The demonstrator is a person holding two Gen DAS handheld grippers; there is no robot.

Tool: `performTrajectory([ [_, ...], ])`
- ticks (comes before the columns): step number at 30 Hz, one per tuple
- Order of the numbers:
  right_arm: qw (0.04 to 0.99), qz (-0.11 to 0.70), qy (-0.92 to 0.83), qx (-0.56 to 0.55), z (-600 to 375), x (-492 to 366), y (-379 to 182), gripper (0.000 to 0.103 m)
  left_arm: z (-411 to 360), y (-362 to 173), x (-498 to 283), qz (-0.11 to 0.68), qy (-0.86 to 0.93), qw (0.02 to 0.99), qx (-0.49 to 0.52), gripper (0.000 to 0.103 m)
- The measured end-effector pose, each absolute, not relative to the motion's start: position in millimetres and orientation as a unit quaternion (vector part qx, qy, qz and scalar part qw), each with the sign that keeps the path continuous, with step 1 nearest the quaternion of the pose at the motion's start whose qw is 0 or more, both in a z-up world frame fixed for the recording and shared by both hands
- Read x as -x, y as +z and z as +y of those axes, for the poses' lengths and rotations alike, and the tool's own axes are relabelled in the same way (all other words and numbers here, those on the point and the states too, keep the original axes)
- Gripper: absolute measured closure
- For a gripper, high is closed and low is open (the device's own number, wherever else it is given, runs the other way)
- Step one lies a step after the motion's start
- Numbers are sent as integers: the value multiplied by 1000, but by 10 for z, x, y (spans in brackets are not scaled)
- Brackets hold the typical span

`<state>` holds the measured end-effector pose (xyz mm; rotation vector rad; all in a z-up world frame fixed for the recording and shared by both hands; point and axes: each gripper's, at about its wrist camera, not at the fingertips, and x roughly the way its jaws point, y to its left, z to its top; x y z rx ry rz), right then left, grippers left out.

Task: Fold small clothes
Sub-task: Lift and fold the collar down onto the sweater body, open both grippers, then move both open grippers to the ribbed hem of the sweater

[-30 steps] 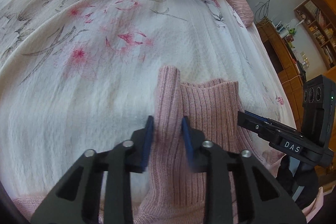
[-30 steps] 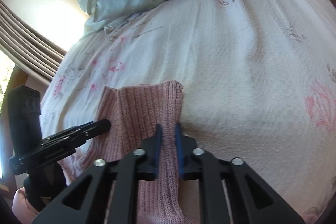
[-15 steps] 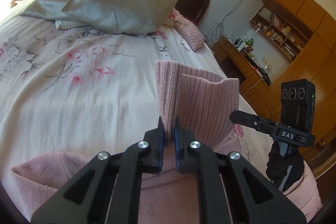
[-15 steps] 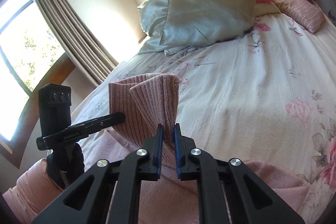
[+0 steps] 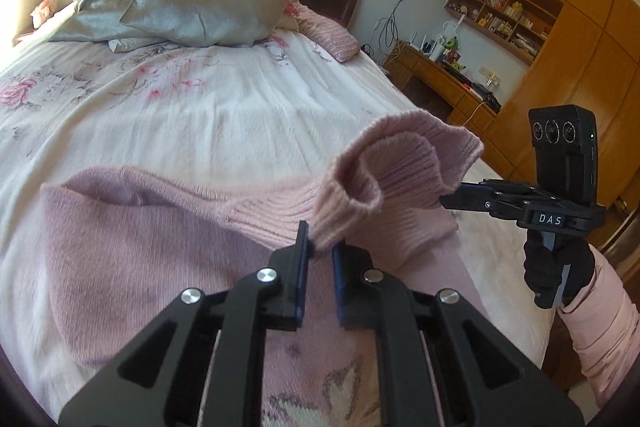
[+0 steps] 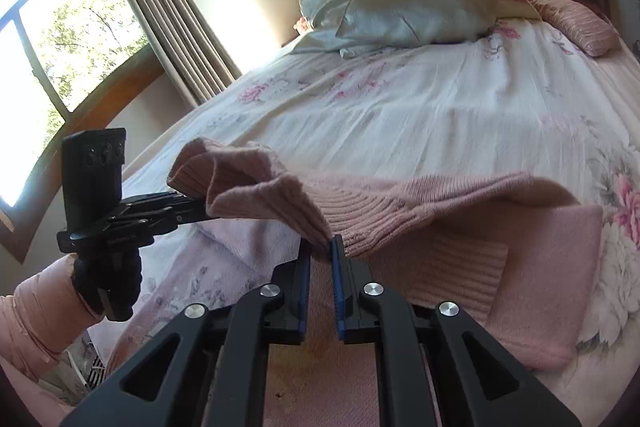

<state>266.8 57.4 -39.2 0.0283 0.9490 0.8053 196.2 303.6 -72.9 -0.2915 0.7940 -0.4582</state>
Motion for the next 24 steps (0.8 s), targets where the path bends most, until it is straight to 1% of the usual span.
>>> performTrajectory([
  [4, 801, 473, 367, 0, 546, -2431, -734, 93, 3056, -1023, -1743, 415, -208, 876, 130, 82],
  [5, 798, 480, 364, 4, 529, -2382, -804, 93, 3076, -1080, -1691, 422, -206, 873, 130, 79],
  [8, 795, 495, 350, 20, 454, -2246, -924, 93, 3172, -1162, -1530, 434, -193, 871, 126, 78],
  [11, 802, 489, 343, 24, 418, -2164, -825, 93, 3254, -1035, -1401, 420, -183, 876, 149, 78],
  [13, 807, 477, 348, 10, 467, -2145, -656, 89, 3174, -860, -1423, 407, -173, 885, 142, 77],
  [15, 807, 478, 346, -3, 585, -2192, -544, 89, 3050, -727, -1491, 393, -187, 888, 148, 67],
  [16, 806, 480, 347, -6, 637, -2211, -533, 89, 2972, -693, -1530, 393, -191, 888, 147, 66],
  [19, 799, 495, 342, -3, 817, -2265, -618, 89, 2775, -721, -1684, 403, -188, 886, 136, 66],
  [24, 784, 534, 315, -6, 859, -2335, -943, 89, 2693, -1075, -1842, 454, -140, 874, 103, 66],
])
